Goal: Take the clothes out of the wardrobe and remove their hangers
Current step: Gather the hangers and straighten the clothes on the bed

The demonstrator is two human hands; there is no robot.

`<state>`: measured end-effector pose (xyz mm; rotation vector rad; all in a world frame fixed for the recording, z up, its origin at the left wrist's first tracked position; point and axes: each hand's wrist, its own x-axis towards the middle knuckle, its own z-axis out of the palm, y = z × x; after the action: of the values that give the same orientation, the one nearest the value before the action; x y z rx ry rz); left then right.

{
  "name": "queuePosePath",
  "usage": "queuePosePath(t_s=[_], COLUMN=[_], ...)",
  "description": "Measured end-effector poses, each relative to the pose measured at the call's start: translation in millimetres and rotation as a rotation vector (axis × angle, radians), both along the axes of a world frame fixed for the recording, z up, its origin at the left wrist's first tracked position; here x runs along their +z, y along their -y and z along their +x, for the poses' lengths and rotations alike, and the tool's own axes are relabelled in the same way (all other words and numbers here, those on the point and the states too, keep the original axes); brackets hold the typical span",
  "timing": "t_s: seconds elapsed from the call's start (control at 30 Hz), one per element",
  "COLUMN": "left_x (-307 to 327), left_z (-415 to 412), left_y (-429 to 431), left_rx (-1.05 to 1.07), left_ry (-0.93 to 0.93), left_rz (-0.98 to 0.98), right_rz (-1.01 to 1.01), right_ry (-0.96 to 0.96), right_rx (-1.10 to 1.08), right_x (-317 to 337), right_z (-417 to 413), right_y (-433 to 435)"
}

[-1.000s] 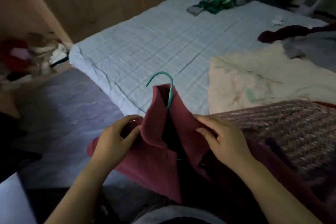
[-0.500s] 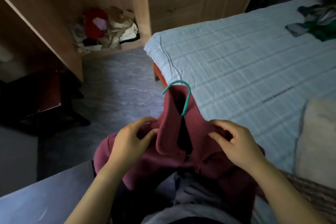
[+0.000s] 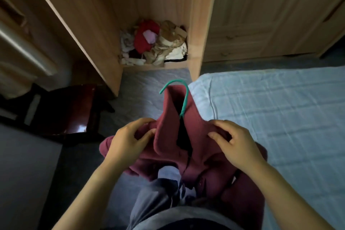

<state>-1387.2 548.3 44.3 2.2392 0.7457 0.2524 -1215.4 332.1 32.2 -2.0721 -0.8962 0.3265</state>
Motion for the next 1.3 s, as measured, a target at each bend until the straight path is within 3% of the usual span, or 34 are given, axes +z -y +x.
queuePosePath(t_s=[0.3,0.77,1.03,1.3], left_x=[-24,80,200,393], left_z=[118,382,534,632], left_y=[-173,-492,-666,-786], left_rx=[0.106,0.104,0.172,0.177], left_ry=[0.004,0.161,0.343,0.625], left_rz=[0.005,0.291,0.477,0.807], right_rz=[-0.006,0.242,0.420,0.750], right_ry=[-0.039,0.297,0.597,0.937], right_rx=[0.109,0.153,0.245,0.237], right_x=[-26,72,189,371], right_z=[134,396,564,682], right_y=[-190,-505,-692,-823])
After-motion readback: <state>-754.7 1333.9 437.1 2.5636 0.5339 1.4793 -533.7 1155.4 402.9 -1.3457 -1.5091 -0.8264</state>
